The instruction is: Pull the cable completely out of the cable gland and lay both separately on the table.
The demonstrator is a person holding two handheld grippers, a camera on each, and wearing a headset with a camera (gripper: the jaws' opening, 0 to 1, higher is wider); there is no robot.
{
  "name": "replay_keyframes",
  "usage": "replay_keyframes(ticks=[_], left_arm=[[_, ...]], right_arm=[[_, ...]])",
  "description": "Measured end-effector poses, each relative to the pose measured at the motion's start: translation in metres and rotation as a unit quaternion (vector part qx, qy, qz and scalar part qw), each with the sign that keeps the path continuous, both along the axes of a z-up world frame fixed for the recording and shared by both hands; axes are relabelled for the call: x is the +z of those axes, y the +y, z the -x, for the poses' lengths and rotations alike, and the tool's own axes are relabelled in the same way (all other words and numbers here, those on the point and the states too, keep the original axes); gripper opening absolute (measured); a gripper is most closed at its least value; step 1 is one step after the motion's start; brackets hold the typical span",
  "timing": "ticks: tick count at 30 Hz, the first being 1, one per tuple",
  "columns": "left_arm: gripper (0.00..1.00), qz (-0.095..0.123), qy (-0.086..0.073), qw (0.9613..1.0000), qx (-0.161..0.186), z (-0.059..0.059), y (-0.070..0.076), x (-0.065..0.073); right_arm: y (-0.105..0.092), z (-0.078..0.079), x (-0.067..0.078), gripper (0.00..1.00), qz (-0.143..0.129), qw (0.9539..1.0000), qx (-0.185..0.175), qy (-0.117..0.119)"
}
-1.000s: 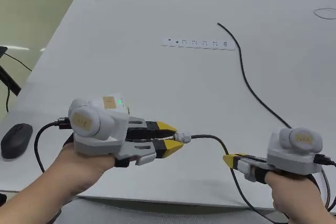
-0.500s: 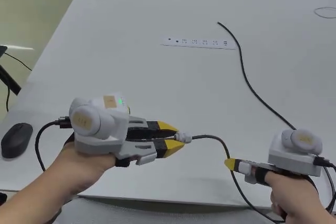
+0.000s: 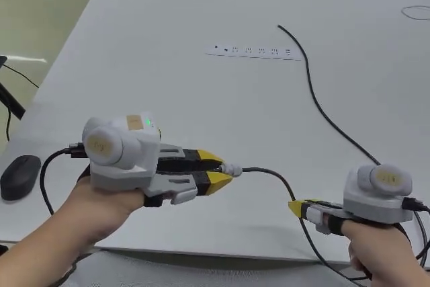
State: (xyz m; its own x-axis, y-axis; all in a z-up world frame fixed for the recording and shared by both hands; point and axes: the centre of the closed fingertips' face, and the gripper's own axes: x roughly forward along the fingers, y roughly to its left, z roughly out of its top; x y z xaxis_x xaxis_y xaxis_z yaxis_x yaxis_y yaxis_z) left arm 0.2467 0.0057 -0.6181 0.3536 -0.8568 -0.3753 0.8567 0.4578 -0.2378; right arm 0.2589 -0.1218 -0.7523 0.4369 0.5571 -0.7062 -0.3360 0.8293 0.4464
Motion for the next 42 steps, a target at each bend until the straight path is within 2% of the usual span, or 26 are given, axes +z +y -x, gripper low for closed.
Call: replay_keyframes(ticks=[3,5,6,7,8,9,13,15,16,18,19,21,22,23,24,25,26,29,31,37,42], left_arm=[[0.15,0.000,0.003,1.0000,-0.002,0.001,0.000,0.000],[0.15,-0.002,0.005,1.0000,-0.003,0.001,0.000,-0.001],[0.15,-0.001,0.006,1.0000,-0.003,0.001,0.000,-0.001],[0.15,0.000,0.007,1.0000,-0.002,0.001,0.000,-0.001],[0.15,0.000,0.008,1.0000,-0.002,0.001,0.000,-0.001],[0.15,0.000,0.009,1.0000,-0.002,0.001,0.000,-0.001],[0.15,-0.001,0.012,0.9999,-0.002,0.001,0.000,-0.003],[0.15,-0.001,0.012,0.9999,-0.001,0.001,-0.001,-0.003],[0.15,0.000,0.013,0.9999,0.000,0.001,-0.001,-0.003],[0.15,0.000,0.013,0.9999,0.000,0.001,0.000,-0.003],[0.15,0.000,0.013,0.9999,0.000,0.001,0.000,-0.003],[0.15,0.000,0.014,0.9999,0.001,0.000,0.001,-0.003],[0.15,0.000,0.014,0.9999,0.001,0.000,0.002,-0.003],[0.15,0.000,0.014,0.9999,0.001,0.000,0.002,-0.003],[0.15,0.002,0.015,0.9999,0.001,0.000,0.003,-0.002],[0.15,0.006,0.015,0.9999,0.001,0.000,0.003,-0.001],[0.15,0.010,0.016,0.9998,0.001,0.000,0.003,0.000],[0.15,0.015,0.019,0.9997,0.003,0.000,0.003,0.001],[0.15,0.013,0.019,0.9997,0.002,0.001,0.002,0.000],[0.15,0.022,0.021,0.9995,0.005,0.001,0.004,0.001],[0.15,0.017,0.021,0.9996,0.002,0.004,0.002,-0.002]], right_arm=[[0.001,-0.001,0.007,0.08,-0.007,1.0000,0.002,0.001],[0.004,-0.007,0.019,0.14,-0.001,0.9991,0.026,-0.034],[0.009,-0.007,0.027,0.20,0.009,0.9971,0.056,-0.050],[0.014,-0.009,0.036,0.26,0.026,0.9927,0.085,-0.081],[0.019,-0.011,0.046,0.32,0.044,0.9862,0.112,-0.114],[0.029,-0.011,0.060,0.37,0.063,0.9751,0.153,-0.147],[0.058,-0.011,0.093,0.39,0.079,0.9451,0.227,-0.222],[0.078,-0.010,0.110,0.40,0.088,0.9257,0.264,-0.257],[0.084,-0.010,0.113,0.41,0.088,0.9209,0.273,-0.264],[0.097,-0.004,0.115,0.40,0.094,0.9074,0.308,-0.270],[0.102,-0.004,0.115,0.40,0.112,0.8953,0.324,-0.284],[0.109,-0.001,0.114,0.37,0.120,0.8848,0.342,-0.293],[0.111,0.000,0.113,0.34,0.124,0.8811,0.347,-0.297],[0.112,0.000,0.112,0.30,0.127,0.8801,0.346,-0.299],[0.114,0.000,0.111,0.24,0.129,0.8757,0.348,-0.308],[0.115,0.001,0.110,0.21,0.127,0.8756,0.351,-0.306],[0.117,0.005,0.108,0.18,0.126,0.8734,0.358,-0.305],[0.120,0.006,0.105,0.15,0.136,0.8610,0.372,-0.320],[0.123,0.005,0.108,0.09,0.131,0.8580,0.372,-0.330],[0.125,0.009,0.108,0.01,0.119,0.8633,0.369,-0.324],[0.125,0.013,0.103,0.01,0.121,0.8595,0.375,-0.325]])
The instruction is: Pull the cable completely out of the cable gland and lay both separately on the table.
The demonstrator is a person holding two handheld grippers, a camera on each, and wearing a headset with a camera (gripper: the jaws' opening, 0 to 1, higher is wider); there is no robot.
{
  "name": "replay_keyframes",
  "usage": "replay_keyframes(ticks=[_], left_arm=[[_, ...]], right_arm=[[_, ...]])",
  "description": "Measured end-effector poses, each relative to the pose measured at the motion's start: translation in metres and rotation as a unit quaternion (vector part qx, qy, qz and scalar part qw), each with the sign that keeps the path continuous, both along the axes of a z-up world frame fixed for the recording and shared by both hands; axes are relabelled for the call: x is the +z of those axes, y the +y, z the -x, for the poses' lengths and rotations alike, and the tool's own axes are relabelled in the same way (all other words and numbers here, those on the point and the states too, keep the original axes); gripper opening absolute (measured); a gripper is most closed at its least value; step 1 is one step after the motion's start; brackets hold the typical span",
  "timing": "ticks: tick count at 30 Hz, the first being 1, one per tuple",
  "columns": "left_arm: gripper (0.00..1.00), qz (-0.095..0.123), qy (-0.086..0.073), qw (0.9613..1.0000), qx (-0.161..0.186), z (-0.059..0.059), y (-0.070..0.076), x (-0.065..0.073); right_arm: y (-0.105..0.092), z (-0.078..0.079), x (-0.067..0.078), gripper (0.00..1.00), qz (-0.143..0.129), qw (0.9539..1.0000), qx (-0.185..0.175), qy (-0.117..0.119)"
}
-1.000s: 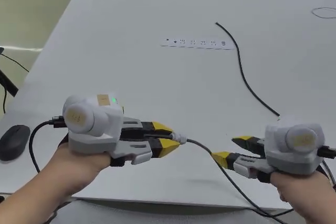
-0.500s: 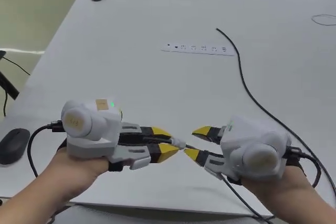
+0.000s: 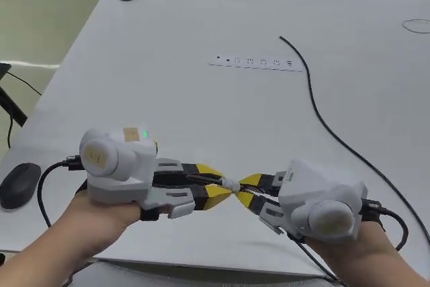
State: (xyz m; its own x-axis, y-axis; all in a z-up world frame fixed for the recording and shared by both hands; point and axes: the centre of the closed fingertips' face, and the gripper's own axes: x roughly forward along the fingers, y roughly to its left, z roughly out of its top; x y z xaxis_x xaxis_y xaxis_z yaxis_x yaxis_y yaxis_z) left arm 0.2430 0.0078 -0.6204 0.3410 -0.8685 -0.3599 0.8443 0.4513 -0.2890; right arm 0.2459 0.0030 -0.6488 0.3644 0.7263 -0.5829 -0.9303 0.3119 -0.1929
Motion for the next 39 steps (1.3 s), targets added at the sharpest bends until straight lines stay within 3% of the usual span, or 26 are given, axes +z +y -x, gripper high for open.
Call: replay_keyframes(ticks=[14,26,39], left_arm=[[0.15,0.009,-0.005,0.9999,0.007,-0.002,0.000,0.007],[0.15,0.014,-0.009,0.9997,0.015,-0.004,0.001,0.011],[0.15,0.010,-0.006,0.9996,0.026,-0.005,0.007,0.009]], right_arm=[[-0.016,-0.007,-0.006,0.00,-0.003,0.9989,-0.042,0.020],[-0.049,-0.015,-0.026,0.00,-0.002,0.9921,-0.104,0.070],[-0.073,-0.014,-0.040,0.00,0.003,0.9873,-0.136,0.082]])
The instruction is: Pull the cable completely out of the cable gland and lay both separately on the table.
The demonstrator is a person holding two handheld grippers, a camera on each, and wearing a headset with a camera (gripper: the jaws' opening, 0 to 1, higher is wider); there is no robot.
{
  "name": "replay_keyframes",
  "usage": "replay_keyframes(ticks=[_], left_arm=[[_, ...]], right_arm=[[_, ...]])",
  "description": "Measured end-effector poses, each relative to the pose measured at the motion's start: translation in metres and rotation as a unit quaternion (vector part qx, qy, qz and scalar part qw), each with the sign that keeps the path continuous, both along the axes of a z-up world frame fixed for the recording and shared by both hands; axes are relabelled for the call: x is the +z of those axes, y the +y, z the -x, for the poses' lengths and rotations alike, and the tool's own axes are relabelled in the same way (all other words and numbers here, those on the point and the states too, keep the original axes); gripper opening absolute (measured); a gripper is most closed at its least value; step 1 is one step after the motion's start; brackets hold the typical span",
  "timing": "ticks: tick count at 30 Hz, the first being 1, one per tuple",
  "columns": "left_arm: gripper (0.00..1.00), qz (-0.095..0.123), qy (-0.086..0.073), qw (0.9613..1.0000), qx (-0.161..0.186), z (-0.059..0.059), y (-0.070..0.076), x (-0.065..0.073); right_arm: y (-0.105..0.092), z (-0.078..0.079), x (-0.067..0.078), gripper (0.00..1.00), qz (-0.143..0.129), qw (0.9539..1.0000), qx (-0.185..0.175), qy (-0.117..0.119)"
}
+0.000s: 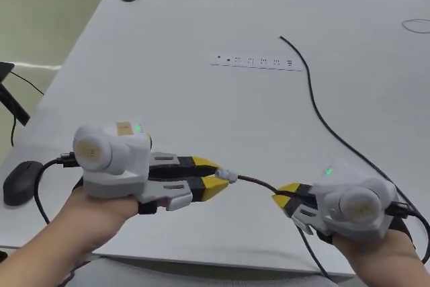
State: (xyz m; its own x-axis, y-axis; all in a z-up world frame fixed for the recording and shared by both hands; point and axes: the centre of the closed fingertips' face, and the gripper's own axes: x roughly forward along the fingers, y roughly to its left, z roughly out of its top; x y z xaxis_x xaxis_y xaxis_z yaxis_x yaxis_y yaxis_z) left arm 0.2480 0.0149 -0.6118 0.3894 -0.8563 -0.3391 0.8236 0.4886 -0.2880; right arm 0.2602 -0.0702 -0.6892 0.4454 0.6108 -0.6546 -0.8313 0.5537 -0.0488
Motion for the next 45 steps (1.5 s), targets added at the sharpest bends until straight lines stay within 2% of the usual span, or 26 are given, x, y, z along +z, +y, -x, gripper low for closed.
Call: replay_keyframes(ticks=[9,15,20,24,30,33,36,40,45], left_arm=[[0.15,-0.005,-0.001,1.0000,0.001,-0.002,0.002,-0.005],[0.15,-0.008,-0.003,1.0000,0.002,-0.005,0.002,-0.008],[0.15,-0.012,-0.005,0.9999,0.007,-0.009,0.007,-0.016],[0.15,-0.013,-0.010,0.9998,0.009,-0.008,0.010,-0.022],[0.15,-0.018,-0.009,0.9997,0.016,-0.008,0.020,-0.035],[0.15,-0.022,-0.008,0.9996,0.017,-0.007,0.025,-0.042],[0.15,-0.028,-0.007,0.9995,0.016,-0.007,0.034,-0.050],[0.15,-0.031,-0.002,0.9992,0.023,-0.009,0.048,-0.059],[0.15,-0.028,0.004,0.9989,0.038,-0.012,0.067,-0.068]], right_arm=[[-0.008,-0.008,0.001,0.00,-0.002,0.9999,-0.014,0.003],[-0.009,-0.015,0.007,0.00,-0.006,0.9997,-0.023,0.001],[-0.005,-0.025,0.013,0.00,0.000,0.9998,-0.019,-0.008],[0.001,-0.032,0.017,0.00,0.001,0.9998,-0.018,-0.007],[0.019,-0.052,0.029,0.00,-0.009,0.9997,-0.019,-0.010],[0.031,-0.063,0.032,0.00,0.001,0.9996,-0.009,-0.025],[0.044,-0.072,0.034,0.00,0.000,0.9996,-0.006,-0.027],[0.061,-0.081,0.026,0.00,0.025,0.9991,0.013,-0.031],[0.086,-0.089,0.017,0.00,0.036,0.9987,0.028,-0.025]])
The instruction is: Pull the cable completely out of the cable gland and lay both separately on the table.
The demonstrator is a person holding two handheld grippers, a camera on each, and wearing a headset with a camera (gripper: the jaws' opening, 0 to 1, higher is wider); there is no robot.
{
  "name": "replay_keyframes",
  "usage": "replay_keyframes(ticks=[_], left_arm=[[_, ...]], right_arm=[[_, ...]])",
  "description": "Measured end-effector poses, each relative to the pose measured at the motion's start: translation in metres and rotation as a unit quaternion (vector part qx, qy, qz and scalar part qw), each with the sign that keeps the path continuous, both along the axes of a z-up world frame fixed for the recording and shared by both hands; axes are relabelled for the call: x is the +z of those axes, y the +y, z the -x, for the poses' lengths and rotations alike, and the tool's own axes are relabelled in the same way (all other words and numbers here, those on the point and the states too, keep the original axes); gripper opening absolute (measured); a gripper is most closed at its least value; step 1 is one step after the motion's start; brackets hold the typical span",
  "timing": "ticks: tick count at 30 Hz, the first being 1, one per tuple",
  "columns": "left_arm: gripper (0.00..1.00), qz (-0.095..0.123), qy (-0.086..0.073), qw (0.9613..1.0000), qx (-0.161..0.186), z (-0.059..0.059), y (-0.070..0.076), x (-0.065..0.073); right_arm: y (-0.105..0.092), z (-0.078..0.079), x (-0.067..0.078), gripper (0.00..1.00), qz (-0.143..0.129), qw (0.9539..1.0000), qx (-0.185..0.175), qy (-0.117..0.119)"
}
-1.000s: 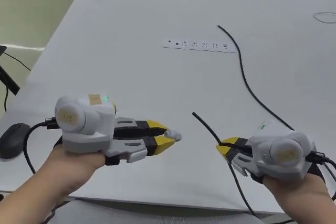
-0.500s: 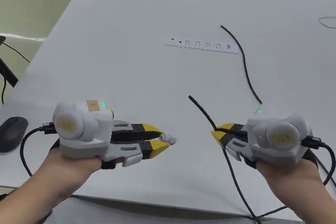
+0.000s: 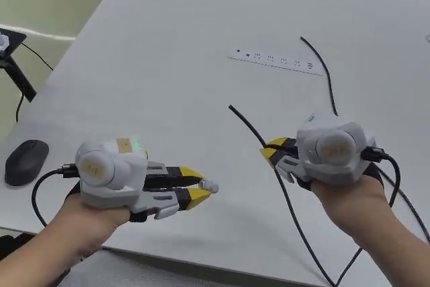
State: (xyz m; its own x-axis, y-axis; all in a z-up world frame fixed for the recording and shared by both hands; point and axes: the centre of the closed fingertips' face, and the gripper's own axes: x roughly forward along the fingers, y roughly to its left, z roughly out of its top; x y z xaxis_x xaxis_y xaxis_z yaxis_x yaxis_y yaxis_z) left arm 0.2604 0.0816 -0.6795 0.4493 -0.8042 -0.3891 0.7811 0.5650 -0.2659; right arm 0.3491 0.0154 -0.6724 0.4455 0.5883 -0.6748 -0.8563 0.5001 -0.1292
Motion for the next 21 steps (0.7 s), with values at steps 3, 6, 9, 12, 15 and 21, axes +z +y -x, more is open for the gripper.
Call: replay_keyframes(ticks=[3,6,9,12,15,21], left_arm=[[0.15,-0.001,0.003,1.0000,0.004,-0.001,0.009,-0.006],[0.15,-0.017,0.001,0.9998,0.004,-0.001,0.019,-0.017],[0.15,-0.023,0.005,0.9997,-0.001,0.001,0.025,-0.029],[0.15,-0.028,0.011,0.9995,-0.005,0.004,0.031,-0.043],[0.15,-0.026,0.015,0.9995,-0.005,0.005,0.037,-0.052],[0.15,-0.032,0.018,0.9993,-0.005,0.005,0.051,-0.068]], right_arm=[[0.012,-0.006,-0.005,0.00,0.003,1.0000,0.002,0.006],[0.026,-0.010,-0.009,0.00,0.003,0.9999,0.003,0.011],[0.037,-0.014,-0.017,0.00,0.012,0.9998,0.008,0.016],[0.045,-0.019,-0.028,0.00,0.022,0.9995,0.008,0.023],[0.055,-0.023,-0.039,0.00,0.031,0.9990,0.016,0.027],[0.082,-0.023,-0.058,0.00,0.052,0.9964,0.060,0.028]])
